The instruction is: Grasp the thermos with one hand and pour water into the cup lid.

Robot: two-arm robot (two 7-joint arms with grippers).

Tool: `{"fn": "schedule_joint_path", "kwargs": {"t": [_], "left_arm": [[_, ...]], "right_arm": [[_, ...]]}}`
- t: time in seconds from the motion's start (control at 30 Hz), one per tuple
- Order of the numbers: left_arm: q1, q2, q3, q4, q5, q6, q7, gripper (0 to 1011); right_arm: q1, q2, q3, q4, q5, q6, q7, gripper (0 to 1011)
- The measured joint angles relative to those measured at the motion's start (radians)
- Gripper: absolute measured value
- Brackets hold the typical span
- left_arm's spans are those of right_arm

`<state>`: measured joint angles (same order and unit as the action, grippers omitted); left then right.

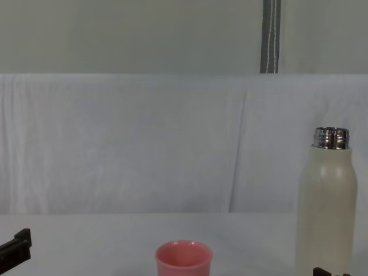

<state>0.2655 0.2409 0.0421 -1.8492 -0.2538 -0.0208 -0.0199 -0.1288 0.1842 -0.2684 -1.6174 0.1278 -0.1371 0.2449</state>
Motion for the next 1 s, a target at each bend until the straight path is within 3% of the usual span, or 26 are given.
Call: {"fn": "schedule_joint_path", "kwargs": {"t": [1.0], "left_arm": [[0.0,0.0,0.0,0.0,0.0,0.0,0.0,1001]], "right_arm": [[0.0,0.0,0.0,0.0,0.0,0.0,0.0,1001]]}}
